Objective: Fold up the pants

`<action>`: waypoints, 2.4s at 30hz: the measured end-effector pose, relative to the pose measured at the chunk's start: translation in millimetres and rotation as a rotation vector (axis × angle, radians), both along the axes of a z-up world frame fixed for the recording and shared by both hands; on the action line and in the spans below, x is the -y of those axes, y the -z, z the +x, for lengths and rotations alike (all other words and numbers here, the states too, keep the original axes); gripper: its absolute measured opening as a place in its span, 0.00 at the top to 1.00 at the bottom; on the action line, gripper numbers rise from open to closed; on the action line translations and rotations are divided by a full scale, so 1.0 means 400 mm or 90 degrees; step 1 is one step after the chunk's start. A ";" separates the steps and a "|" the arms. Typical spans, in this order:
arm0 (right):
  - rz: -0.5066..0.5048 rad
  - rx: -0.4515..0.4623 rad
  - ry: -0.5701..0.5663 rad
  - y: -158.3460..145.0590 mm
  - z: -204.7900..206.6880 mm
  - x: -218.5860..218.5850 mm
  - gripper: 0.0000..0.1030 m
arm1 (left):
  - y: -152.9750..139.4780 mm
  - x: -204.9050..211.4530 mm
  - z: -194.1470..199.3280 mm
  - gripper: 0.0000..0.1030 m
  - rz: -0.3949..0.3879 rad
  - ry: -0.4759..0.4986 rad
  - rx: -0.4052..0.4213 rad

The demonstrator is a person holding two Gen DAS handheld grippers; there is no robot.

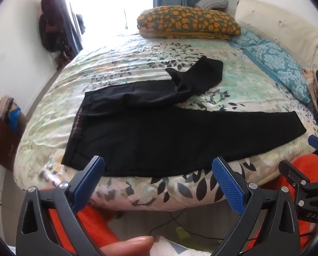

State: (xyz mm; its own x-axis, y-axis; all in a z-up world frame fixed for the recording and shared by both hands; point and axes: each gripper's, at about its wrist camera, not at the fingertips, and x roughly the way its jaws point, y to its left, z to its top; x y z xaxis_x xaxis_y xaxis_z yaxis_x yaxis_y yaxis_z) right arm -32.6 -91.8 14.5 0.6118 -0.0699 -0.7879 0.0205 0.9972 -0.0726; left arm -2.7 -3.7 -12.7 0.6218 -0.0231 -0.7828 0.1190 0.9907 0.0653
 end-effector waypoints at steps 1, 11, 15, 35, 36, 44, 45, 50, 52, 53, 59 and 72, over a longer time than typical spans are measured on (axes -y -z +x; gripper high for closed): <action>0.001 -0.001 0.001 0.000 -0.001 0.002 0.00 | 0.000 0.002 -0.003 0.01 0.001 0.001 0.001; 0.003 -0.007 -0.005 0.009 -0.008 -0.007 0.00 | 0.002 0.003 -0.005 0.01 -0.006 0.001 -0.011; 0.003 -0.007 -0.006 0.011 -0.014 -0.012 0.00 | 0.004 0.001 -0.011 0.01 -0.009 0.000 -0.013; 0.012 -0.021 -0.006 0.031 -0.022 -0.002 0.00 | 0.027 0.011 -0.010 0.01 -0.012 0.009 -0.034; 0.013 -0.022 -0.007 0.032 -0.021 -0.003 0.00 | 0.028 0.011 -0.010 0.01 -0.013 0.009 -0.035; 0.013 -0.024 -0.008 0.035 -0.020 -0.010 0.00 | 0.031 0.005 -0.008 0.01 -0.016 0.006 -0.037; 0.012 -0.025 -0.009 0.036 -0.019 -0.011 0.00 | 0.031 0.005 -0.009 0.01 -0.016 0.006 -0.037; 0.010 -0.022 -0.011 0.035 -0.020 -0.015 0.00 | 0.030 0.005 -0.009 0.01 -0.016 0.006 -0.035; 0.010 -0.022 -0.011 0.034 -0.020 -0.013 0.00 | 0.030 0.005 -0.009 0.01 -0.016 0.006 -0.036; 0.011 -0.022 -0.011 0.034 -0.020 -0.013 0.00 | 0.030 0.005 -0.009 0.01 -0.015 0.006 -0.036; 0.013 -0.026 -0.009 0.037 -0.019 -0.010 0.00 | 0.030 0.008 -0.009 0.01 -0.015 0.007 -0.039; 0.014 -0.027 -0.009 0.045 -0.021 -0.008 0.00 | 0.032 0.010 -0.009 0.01 -0.013 0.007 -0.039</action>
State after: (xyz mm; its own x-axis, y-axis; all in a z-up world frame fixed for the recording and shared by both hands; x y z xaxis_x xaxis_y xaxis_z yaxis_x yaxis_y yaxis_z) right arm -40.9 -88.6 -3.3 0.5781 -0.0443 -0.8148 0.0036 0.9987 -0.0518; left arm -6.3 -7.6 -25.4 0.5718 -0.0467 -0.8190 0.1332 0.9904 0.0365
